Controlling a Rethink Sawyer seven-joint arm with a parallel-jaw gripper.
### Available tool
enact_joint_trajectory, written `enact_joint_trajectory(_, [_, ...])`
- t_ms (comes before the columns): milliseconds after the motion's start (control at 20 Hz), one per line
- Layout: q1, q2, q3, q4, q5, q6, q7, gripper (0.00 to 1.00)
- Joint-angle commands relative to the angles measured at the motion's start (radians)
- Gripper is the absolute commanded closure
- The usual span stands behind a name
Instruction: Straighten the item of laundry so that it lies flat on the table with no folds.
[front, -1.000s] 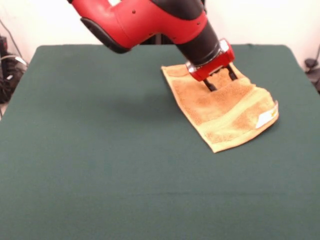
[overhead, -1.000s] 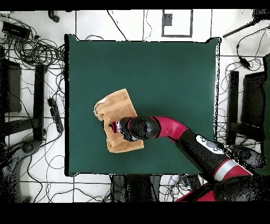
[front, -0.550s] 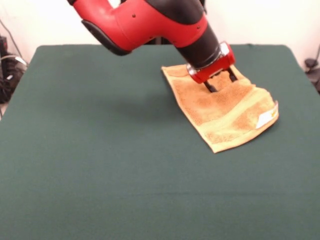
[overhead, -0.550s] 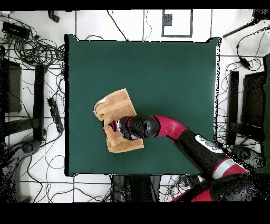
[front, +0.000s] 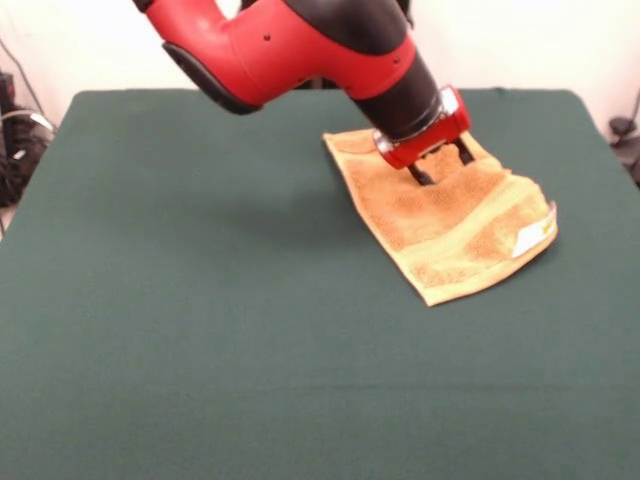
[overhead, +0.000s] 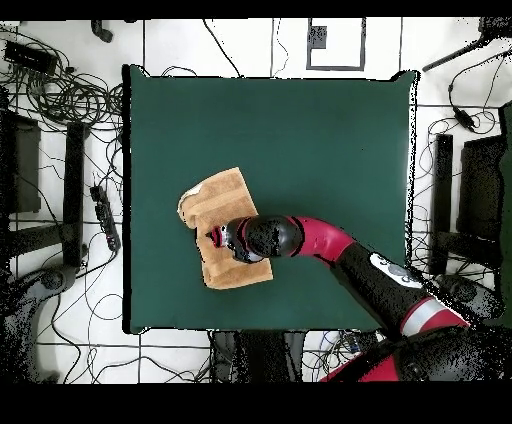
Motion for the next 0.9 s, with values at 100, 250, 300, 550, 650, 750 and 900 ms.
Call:
enact_joint_trajectory(100, [0.040, 0.100, -0.109, -0.262, -0.042, -0.035, 0.013, 0.00])
enact_joint_trajectory(250, [0.019, 0.120, -0.102, -0.286, -0.062, -0.022, -0.035, 0.00])
enact_joint_trajectory(300, [0.005, 0.134, -0.095, -0.297, -0.071, -0.014, -0.064, 0.00])
enact_joint_trajectory(550, [-0.075, 0.205, -0.049, -0.362, -0.103, 0.077, -0.237, 0.00])
enact_joint_trajectory(650, [-0.100, 0.230, -0.029, -0.391, -0.118, 0.128, -0.301, 0.00])
enact_joint_trajectory(750, [-0.119, 0.246, -0.012, -0.407, -0.126, 0.165, -0.327, 0.00])
enact_joint_trajectory(900, [-0.136, 0.259, 0.010, -0.420, -0.132, 0.205, -0.331, 0.00])
